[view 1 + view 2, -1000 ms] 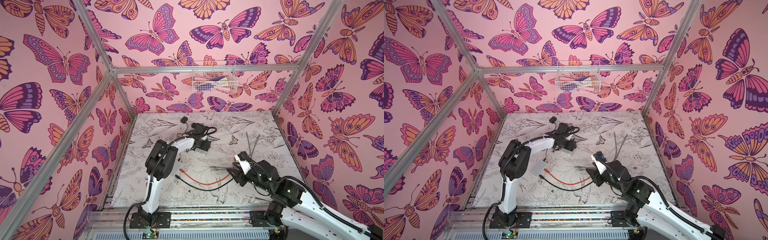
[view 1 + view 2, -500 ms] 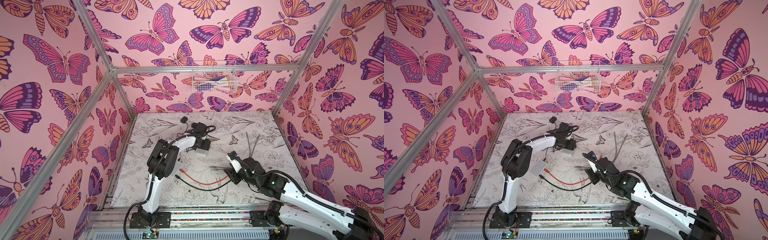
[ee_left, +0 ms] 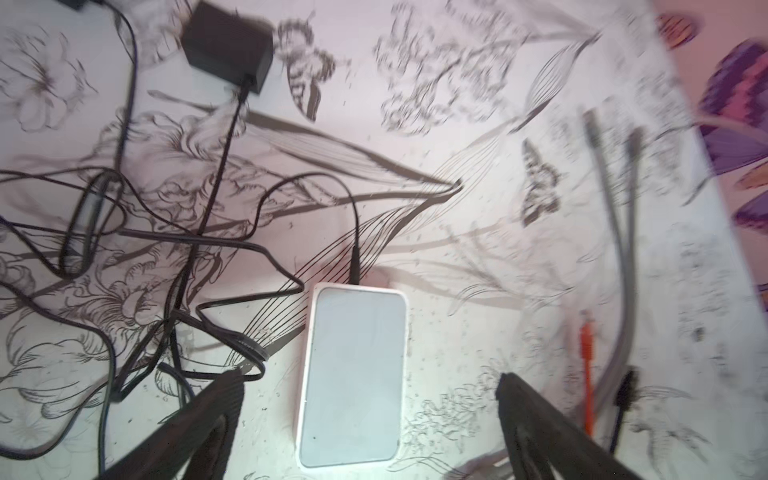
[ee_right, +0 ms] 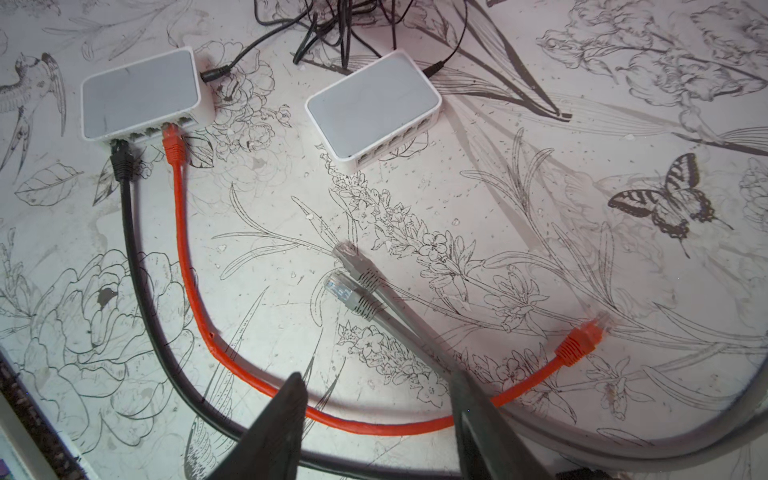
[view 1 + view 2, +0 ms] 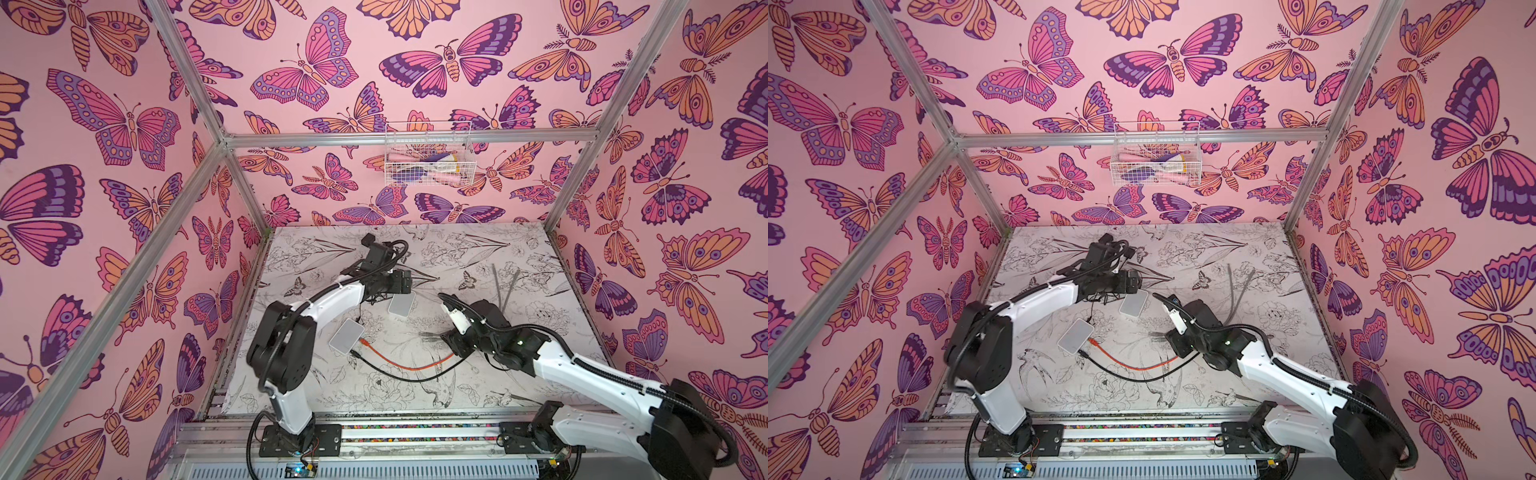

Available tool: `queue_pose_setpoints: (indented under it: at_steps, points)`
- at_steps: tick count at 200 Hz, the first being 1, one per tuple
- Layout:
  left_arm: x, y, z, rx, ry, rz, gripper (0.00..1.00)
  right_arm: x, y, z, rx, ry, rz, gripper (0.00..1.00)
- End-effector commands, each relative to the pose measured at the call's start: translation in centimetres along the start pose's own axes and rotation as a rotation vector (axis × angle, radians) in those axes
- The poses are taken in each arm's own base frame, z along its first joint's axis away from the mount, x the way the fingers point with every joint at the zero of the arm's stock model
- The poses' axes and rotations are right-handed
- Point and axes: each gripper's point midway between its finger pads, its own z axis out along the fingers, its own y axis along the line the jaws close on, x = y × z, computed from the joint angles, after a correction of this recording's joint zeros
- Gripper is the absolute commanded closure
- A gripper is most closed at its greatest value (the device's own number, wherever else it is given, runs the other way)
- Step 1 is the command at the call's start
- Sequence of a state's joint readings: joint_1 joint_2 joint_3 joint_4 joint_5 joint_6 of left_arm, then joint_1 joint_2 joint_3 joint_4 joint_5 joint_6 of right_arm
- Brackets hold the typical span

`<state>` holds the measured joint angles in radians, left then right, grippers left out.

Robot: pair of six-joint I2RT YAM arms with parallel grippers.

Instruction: Insert the plug into the switch port

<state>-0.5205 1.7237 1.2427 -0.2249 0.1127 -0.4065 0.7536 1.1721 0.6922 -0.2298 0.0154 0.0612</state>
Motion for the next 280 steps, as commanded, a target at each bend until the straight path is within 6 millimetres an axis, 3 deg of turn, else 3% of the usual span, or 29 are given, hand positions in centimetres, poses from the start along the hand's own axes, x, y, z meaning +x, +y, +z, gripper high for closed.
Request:
queue_pose_setpoints:
  at_steps: [1, 32, 45, 52, 64, 71, 137, 167, 212, 254, 280]
  points:
    - [-0.3, -0.7, -2.8, 0.075, -0.085, -0.033, 0.08, -1.4, 1.0, 0.9, -0.06, 0.04, -0.083, 0.44]
    - [0.4, -1.0, -7.7, 0.18, -0.208, -0.053, 0.19, -0.6, 0.9, 3.2, -0.078, 0.203, -0.159, 0.45]
    - [0.9, -0.9, -9.2, 0.275, -0.268, -0.096, 0.18, -0.1, 0.8, 4.1, -0.083, 0.25, -0.182, 0.45]
    - [0.5, -0.7, -11.0, 0.333, -0.33, -0.129, 0.17, 0.1, 0.7, 4.6, -0.083, 0.275, -0.191, 0.45]
    - [0.7, 0.2, -12.1, 0.385, -0.364, -0.19, 0.07, 0.4, 0.6, 5.3, -0.083, 0.304, -0.201, 0.46]
    - [0.9, 0.7, -12.5, 0.4, -0.372, -0.211, 0.0, 1.1, 0.6, 6.1, -0.089, 0.343, -0.204, 0.47]
    - [3.1, 0.1, -15.6, 0.498, -0.432, -0.168, 0.0, 1.6, -0.2, 9.0, -0.098, 0.397, -0.189, 0.55]
    - [4.3, 1.7, -15.8, 0.43, -0.478, -0.188, 0.0, 1.6, -0.5, 9.8, -0.097, 0.409, -0.18, 0.58]
    - [4.8, 2.4, -17.2, 0.389, -0.499, -0.223, 0.0, 2.4, -0.1, 10.2, -0.135, 0.459, -0.182, 0.61]
    - [4.3, 2.3, -19.1, 0.36, -0.524, -0.212, 0.18, 2.9, 0.1, 10.2, -0.15, 0.484, -0.173, 0.61]
    - [4.4, 1.7, -19.5, 0.385, -0.508, -0.204, 0.18, 3.6, -0.5, 10.8, -0.118, 0.544, -0.172, 0.63]
